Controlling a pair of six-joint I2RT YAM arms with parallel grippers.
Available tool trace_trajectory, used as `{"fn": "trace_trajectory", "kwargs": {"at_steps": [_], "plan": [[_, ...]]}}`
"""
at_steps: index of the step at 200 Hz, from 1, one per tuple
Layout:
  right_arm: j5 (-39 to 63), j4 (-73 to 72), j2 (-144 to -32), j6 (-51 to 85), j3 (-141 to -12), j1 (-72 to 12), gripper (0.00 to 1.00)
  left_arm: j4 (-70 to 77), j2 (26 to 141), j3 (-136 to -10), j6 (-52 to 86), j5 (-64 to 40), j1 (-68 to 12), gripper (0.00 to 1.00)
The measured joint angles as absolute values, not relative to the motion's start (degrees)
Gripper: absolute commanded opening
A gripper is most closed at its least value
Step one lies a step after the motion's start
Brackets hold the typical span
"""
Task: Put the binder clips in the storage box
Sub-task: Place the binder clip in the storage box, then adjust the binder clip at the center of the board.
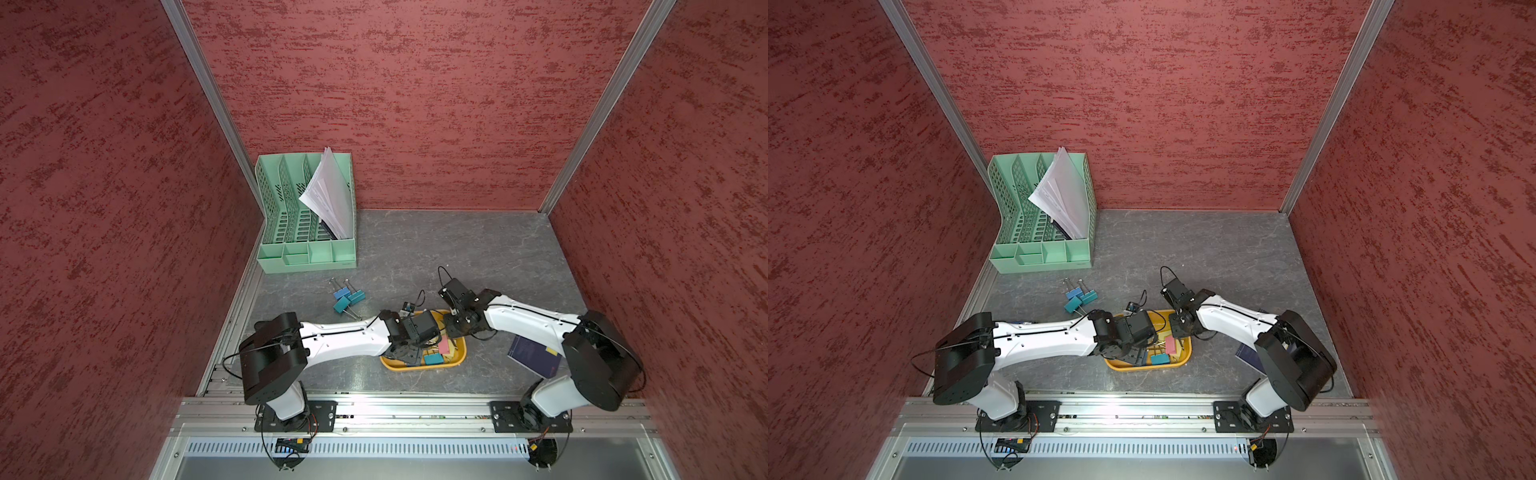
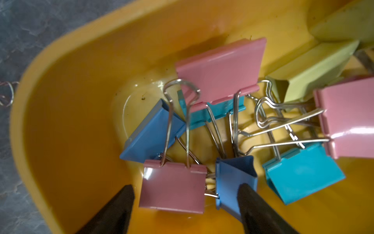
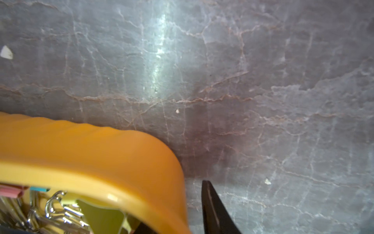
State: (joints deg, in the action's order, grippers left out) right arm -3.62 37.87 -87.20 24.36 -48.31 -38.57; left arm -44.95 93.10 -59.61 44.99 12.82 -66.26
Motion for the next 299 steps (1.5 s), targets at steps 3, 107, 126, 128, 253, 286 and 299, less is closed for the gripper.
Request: {"fn": "trace_trajectory", "kwargs": {"at_steps": [3,107,126,128,253,286,299], "plan": [[-3.6,37.89,-87.2,24.36,-48.31,-38.57,0.31,-45.04,93.1,-59.81,45.1,13.26,-66.41,1.0],[-2.79,37.5,-87.46,23.99,-48.31,-38.57,0.3,-43.35,65.12,-53.82,43.24,21.87,-47.18,0.42],[-2.66,37.26,-88.4,23.92,-48.31,-38.57,0.3,-40.23,65.52,-48.49,41.76,19.18,-41.76,0.26],[-2.63,37.26,-88.58,23.88,-48.31,-38.57,0.3,-39.99,65.98,-48.12,41.52,18.96,-41.39,0.26],[-2.46,37.08,-89.8,23.51,-48.34,-38.57,0.3,-21.61,93.43,-47.92,37.26,9.85,-33.93,0.18],[-2.46,37.1,-89.8,23.51,-48.34,-38.57,0.3,-19.84,90.78,-44.51,38.24,9.26,-34.09,0.2],[-2.46,37.1,-89.8,23.46,-48.34,-38.57,0.3,-19.7,88.23,-41.82,38.96,9.43,-34.09,0.2]]}}
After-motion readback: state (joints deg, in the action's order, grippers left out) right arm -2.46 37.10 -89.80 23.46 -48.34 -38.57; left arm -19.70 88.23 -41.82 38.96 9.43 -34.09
